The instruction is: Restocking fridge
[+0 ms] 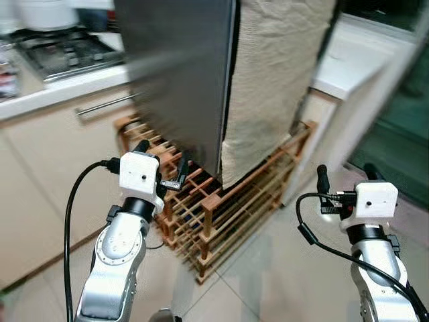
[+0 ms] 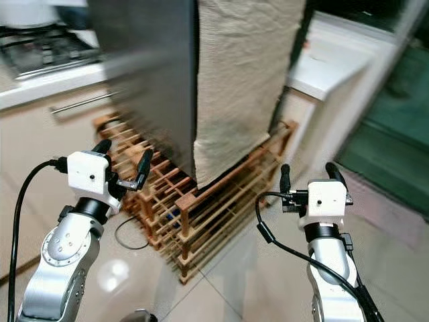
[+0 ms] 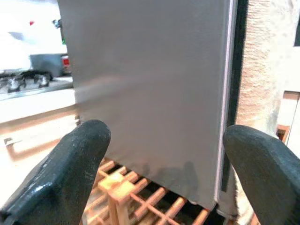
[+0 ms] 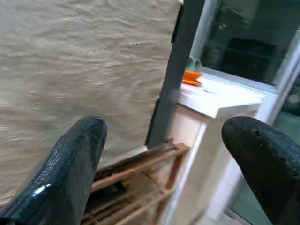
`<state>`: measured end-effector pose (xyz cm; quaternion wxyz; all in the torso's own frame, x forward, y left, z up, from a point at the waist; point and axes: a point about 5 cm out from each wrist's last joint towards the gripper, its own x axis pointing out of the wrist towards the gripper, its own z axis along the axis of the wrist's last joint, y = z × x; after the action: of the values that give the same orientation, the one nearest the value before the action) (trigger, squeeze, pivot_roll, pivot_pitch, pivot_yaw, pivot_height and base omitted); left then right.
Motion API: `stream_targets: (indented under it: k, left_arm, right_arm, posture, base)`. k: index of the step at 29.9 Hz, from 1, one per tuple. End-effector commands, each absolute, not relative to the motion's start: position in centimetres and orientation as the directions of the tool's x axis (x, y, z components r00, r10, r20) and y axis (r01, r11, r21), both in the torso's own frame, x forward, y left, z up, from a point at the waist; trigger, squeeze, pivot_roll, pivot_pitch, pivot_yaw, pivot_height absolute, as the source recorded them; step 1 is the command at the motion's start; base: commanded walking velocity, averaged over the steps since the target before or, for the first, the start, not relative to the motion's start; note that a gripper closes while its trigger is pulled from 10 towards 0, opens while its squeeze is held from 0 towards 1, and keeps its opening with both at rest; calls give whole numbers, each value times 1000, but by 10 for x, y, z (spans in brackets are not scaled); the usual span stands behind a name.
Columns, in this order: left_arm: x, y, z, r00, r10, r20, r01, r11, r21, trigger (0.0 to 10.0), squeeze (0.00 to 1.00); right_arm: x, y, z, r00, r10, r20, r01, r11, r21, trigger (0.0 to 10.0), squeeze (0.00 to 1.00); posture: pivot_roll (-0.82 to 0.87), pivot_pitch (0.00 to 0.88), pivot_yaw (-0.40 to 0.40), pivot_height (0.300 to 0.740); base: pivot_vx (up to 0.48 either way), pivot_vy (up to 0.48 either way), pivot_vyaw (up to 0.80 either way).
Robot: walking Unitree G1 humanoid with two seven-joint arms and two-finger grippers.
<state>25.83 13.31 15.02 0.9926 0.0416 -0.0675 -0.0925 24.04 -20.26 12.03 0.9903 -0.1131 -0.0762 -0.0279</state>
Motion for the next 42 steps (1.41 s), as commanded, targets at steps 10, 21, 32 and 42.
stream_targets:
  k: [10, 21, 32, 42]
  left_arm:
    - [279, 121, 162, 969, -206, 139, 195, 977, 90, 10000, 0]
    - [272, 114, 183, 944, -207, 256, 205, 978, 32, 10000, 0]
    - [273, 113, 184, 947, -191, 258, 192, 981, 20, 10000, 0]
    - [281, 112, 185, 956, -189, 225, 191, 981, 13, 10000, 0]
  right_arm:
    - [244, -200, 119, 990, -25, 142, 56, 974, -218, 10000, 0]
    - [245, -204, 125, 983, -44, 177, 84, 971, -225, 10000, 0]
    - [247, -203, 125, 983, -44, 179, 85, 970, -227, 10000, 0]
    - [246, -203, 123, 984, -43, 170, 82, 971, -226, 10000, 0]
  posture:
    - [-84, 0, -25, 711]
    - [-88, 0, -23, 711]
    - [-89, 0, -21, 711]
    - [-91, 0, -22, 711]
  base:
    - [49, -82, 0]
    - [465, 0, 0]
    - [471, 0, 0]
    - [0, 0, 0]
